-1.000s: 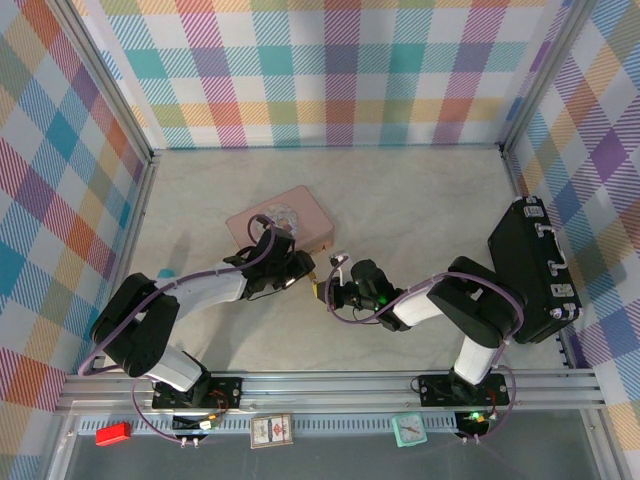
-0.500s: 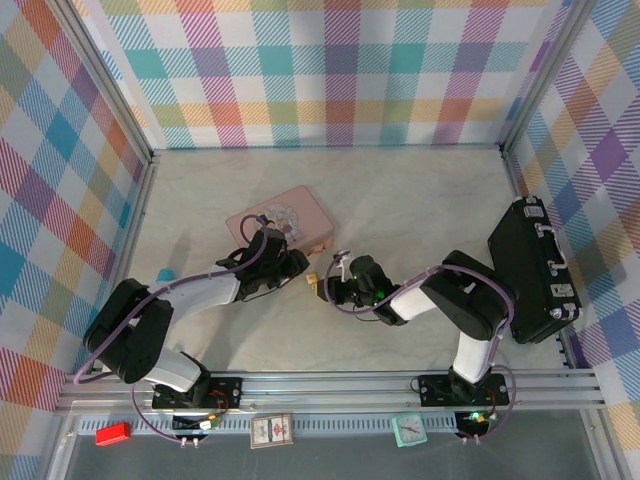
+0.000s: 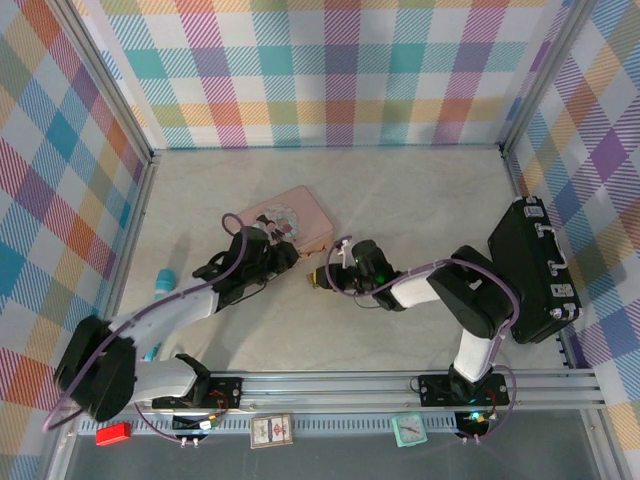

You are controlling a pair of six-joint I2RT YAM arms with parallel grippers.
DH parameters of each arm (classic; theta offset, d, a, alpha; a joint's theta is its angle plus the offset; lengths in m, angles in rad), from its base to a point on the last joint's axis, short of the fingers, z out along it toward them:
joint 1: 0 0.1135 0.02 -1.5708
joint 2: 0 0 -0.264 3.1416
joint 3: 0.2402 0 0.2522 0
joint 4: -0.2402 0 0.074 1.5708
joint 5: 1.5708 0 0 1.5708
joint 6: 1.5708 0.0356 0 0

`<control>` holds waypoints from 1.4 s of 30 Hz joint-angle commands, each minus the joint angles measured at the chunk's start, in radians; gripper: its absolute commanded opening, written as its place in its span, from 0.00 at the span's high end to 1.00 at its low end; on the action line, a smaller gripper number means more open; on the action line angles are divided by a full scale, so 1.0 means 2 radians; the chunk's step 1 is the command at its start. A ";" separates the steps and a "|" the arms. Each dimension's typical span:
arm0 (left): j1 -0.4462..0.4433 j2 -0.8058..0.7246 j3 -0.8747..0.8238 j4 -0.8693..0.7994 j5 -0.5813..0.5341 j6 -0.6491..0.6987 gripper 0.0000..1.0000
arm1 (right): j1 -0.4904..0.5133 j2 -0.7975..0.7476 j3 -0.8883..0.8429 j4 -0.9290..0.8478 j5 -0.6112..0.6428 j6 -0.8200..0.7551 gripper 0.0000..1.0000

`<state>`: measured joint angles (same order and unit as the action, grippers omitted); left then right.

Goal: Unlock a padlock with a key

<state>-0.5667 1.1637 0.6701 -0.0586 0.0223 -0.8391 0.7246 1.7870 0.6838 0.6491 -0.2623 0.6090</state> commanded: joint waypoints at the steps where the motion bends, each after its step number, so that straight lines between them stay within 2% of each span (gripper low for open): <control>1: 0.010 -0.031 0.016 -0.041 -0.031 0.054 0.51 | -0.005 -0.012 0.037 -0.064 -0.034 -0.045 0.63; 4: 0.030 -0.042 0.033 -0.084 -0.048 0.089 0.49 | -0.007 0.006 0.082 -0.110 -0.057 -0.079 0.63; 7: 0.087 -0.046 0.035 -0.105 -0.028 0.097 0.47 | -0.008 0.023 0.113 -0.144 -0.072 -0.104 0.63; 10: 0.140 -0.044 0.032 -0.130 -0.007 0.096 0.46 | -0.008 0.031 0.121 -0.153 -0.060 -0.111 0.62; 14: 0.195 -0.029 0.016 -0.115 0.037 0.094 0.45 | -0.008 0.040 0.129 -0.163 -0.058 -0.130 0.61; 17: 0.224 -0.014 0.000 -0.072 0.085 0.083 0.45 | -0.007 0.049 0.132 -0.170 -0.064 -0.141 0.61; 28: 0.226 0.024 -0.013 -0.030 0.118 0.088 0.43 | -0.007 0.072 0.134 -0.152 -0.080 -0.135 0.62; 42: 0.225 0.072 -0.013 -0.008 0.143 0.095 0.47 | -0.006 0.102 0.144 -0.140 -0.109 -0.101 0.69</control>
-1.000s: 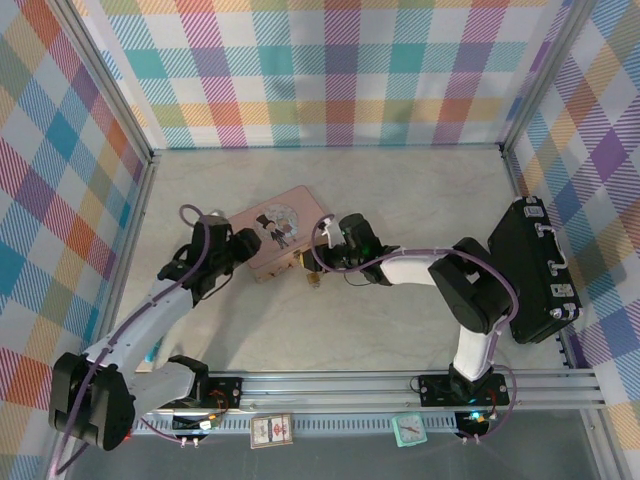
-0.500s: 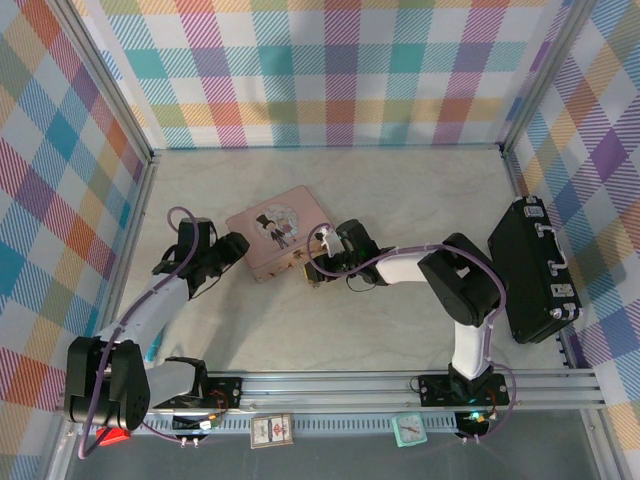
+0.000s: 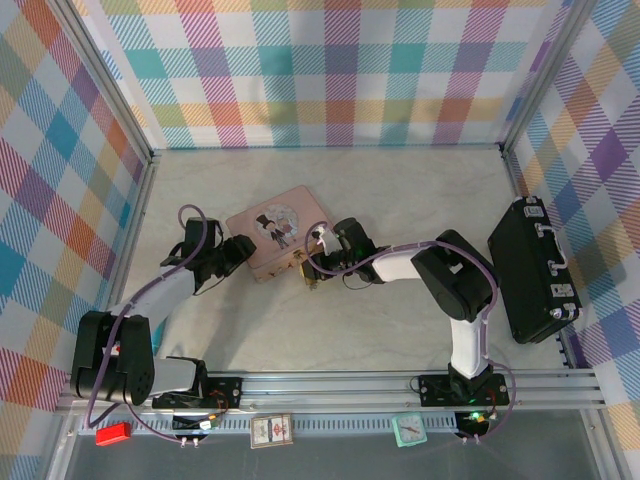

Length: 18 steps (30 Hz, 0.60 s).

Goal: Unlock a padlock with a key

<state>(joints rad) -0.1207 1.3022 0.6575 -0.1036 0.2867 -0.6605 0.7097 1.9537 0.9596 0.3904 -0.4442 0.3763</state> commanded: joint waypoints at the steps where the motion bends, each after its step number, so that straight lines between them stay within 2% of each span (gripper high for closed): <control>1: 0.003 0.002 -0.008 0.016 0.012 0.006 0.47 | 0.002 0.021 0.007 -0.010 -0.016 0.023 0.69; 6: 0.002 0.000 -0.011 0.020 0.011 0.001 0.47 | 0.002 0.030 -0.004 0.022 -0.015 0.053 0.73; 18: -0.001 -0.001 -0.015 0.024 0.015 -0.005 0.48 | 0.006 0.042 -0.005 0.037 0.002 0.066 0.79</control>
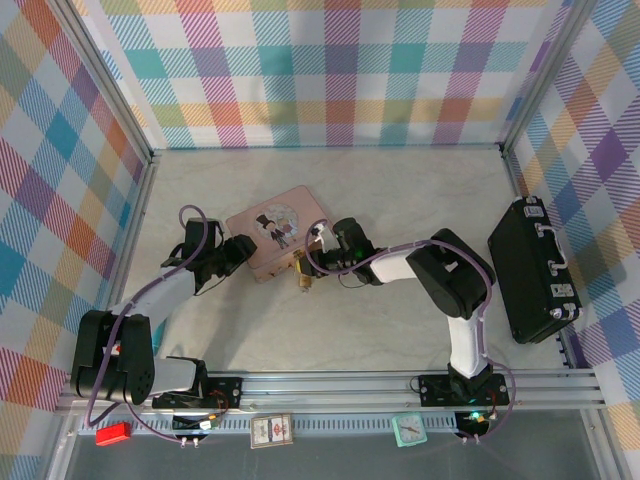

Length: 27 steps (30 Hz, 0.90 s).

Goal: Unlock a padlock with a key

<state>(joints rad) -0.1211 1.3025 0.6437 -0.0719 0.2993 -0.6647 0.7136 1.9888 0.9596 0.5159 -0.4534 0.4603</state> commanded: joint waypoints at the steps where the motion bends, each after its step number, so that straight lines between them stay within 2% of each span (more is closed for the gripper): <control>1: -0.001 -0.002 -0.009 0.008 0.008 -0.003 0.48 | 0.006 0.024 -0.006 -0.025 0.011 0.026 0.80; 7: -0.003 -0.002 -0.012 0.008 0.003 -0.007 0.49 | 0.008 0.019 -0.028 0.014 0.032 0.059 0.89; 12: -0.004 -0.005 -0.014 0.008 -0.003 -0.013 0.50 | 0.010 0.000 -0.059 0.053 0.061 0.119 0.96; 16: -0.010 -0.013 -0.019 0.007 -0.017 -0.027 0.50 | 0.020 -0.021 -0.083 0.084 0.105 0.183 0.98; 21: -0.044 -0.026 -0.038 0.020 -0.049 -0.067 0.50 | 0.026 -0.023 -0.093 0.097 0.141 0.268 1.00; 27: -0.069 -0.054 -0.056 0.021 -0.084 -0.101 0.49 | 0.026 -0.038 -0.100 0.096 0.176 0.320 1.00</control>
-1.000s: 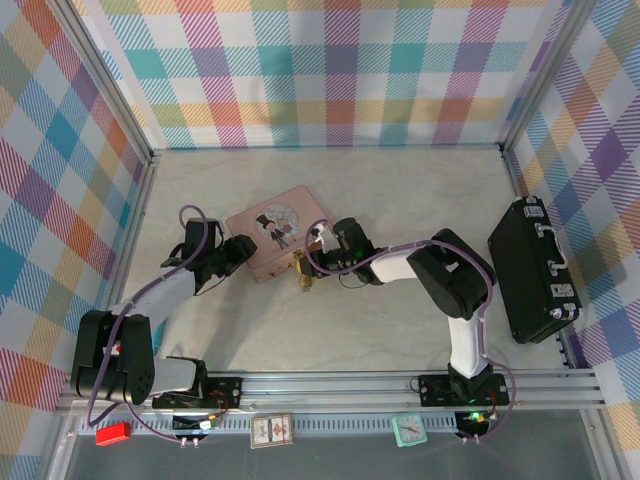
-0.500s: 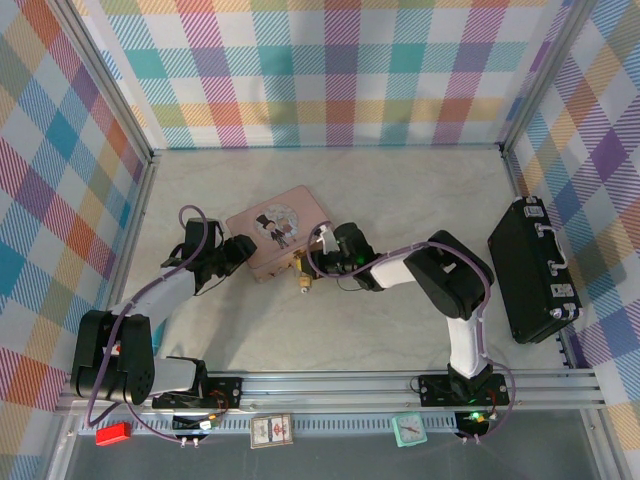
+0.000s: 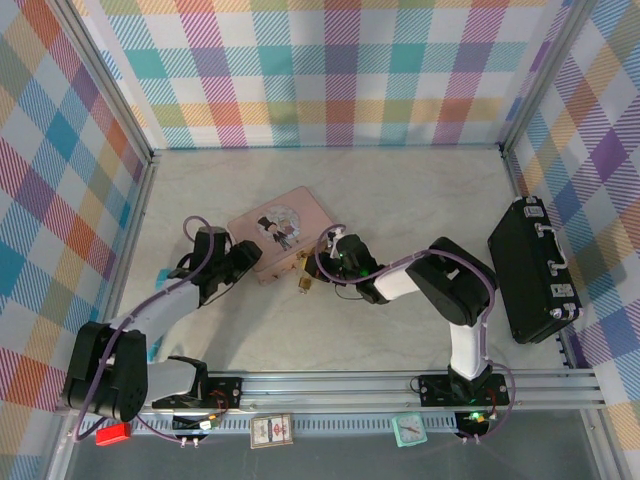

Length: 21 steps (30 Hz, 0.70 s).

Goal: Unlock a padlock with a key

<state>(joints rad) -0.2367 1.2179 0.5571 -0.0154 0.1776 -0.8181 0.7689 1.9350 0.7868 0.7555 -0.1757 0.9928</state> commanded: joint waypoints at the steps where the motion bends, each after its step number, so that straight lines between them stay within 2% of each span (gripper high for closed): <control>1: -0.016 -0.012 -0.012 -0.009 -0.024 -0.024 0.49 | -0.002 -0.012 -0.013 -0.023 0.040 0.062 1.00; 11: -0.056 0.002 -0.012 -0.006 -0.044 -0.042 0.49 | -0.001 -0.001 -0.013 0.003 0.066 0.124 1.00; 21: -0.062 0.011 -0.002 -0.012 -0.048 -0.034 0.49 | -0.001 -0.005 -0.015 0.023 0.089 0.178 1.00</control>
<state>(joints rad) -0.3466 1.2217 0.5507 0.0048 0.0914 -0.8974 0.7746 1.9274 0.7784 0.7673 -0.0643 1.2793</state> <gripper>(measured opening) 0.514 0.055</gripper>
